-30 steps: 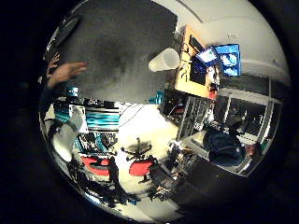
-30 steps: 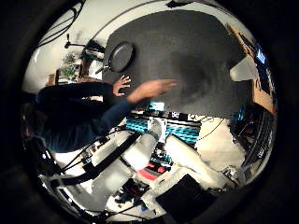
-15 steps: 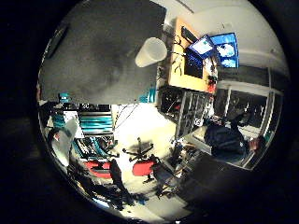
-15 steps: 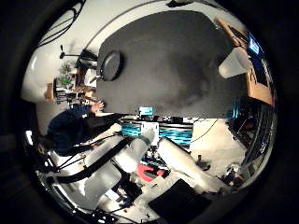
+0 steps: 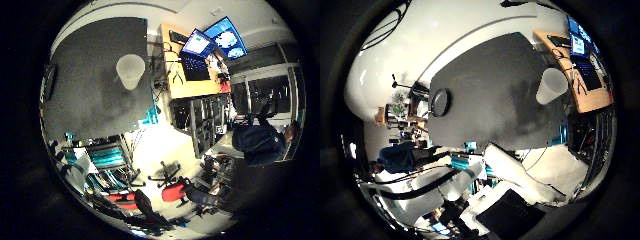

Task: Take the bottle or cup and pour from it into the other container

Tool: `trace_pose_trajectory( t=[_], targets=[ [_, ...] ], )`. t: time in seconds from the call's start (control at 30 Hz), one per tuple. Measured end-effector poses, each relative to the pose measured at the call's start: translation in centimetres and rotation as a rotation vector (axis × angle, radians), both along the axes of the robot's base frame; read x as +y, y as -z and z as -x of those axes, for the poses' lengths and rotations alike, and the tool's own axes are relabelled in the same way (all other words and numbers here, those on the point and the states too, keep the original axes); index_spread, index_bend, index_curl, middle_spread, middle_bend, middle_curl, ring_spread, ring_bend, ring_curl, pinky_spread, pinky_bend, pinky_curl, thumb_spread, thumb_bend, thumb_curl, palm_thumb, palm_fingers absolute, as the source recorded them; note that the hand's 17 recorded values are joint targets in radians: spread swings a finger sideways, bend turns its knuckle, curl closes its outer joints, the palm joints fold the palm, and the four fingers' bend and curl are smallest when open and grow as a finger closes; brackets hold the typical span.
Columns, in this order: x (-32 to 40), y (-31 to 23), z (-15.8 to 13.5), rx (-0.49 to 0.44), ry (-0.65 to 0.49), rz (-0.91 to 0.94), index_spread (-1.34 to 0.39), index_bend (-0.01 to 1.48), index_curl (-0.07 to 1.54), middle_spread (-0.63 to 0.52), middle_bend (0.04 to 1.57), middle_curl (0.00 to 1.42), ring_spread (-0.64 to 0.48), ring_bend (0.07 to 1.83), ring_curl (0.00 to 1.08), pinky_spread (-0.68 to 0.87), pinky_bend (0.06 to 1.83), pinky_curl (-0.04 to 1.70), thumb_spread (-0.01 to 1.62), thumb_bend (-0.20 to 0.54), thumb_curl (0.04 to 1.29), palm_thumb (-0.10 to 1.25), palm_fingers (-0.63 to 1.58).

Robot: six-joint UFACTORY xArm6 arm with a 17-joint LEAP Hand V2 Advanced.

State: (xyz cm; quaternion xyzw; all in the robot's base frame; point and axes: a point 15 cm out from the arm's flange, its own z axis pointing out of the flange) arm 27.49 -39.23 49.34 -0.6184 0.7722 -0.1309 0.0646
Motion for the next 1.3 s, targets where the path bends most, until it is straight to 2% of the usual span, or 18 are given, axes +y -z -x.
trace_pose_trajectory(
  t=[0.17,0.43,0.7,0.9,1.3],
  targets=[
    [-4.3,0.7,-0.7,-0.142,0.084,-0.016,-0.30,0.16,0.29,0.05,0.20,0.32,0.20,0.20,0.24,0.49,0.43,0.32,1.10,-0.024,0.30,0.56,0.20],
    [-10.0,2.6,-0.1,-0.297,0.211,-0.058,-0.29,0.14,0.27,0.06,0.20,0.33,0.21,0.24,0.26,0.51,0.49,0.32,1.08,-0.026,0.31,0.53,0.20],
    [-13.9,6.1,0.4,-0.441,0.312,-0.186,-0.24,0.14,0.24,0.08,0.21,0.33,0.21,0.30,0.27,0.53,0.58,0.32,1.06,-0.028,0.30,0.48,0.18],
    [-15.8,9.5,-0.4,-0.576,0.355,-0.329,-0.22,0.14,0.24,0.10,0.24,0.33,0.21,0.35,0.27,0.52,0.64,0.31,1.05,-0.026,0.30,0.45,0.17],
    [-16.8,17.7,-0.4,-0.633,0.402,-0.562,-0.21,0.15,0.25,0.11,0.25,0.33,0.20,0.42,0.27,0.53,0.71,0.29,1.01,-0.030,0.29,0.38,0.17]
  ],
)
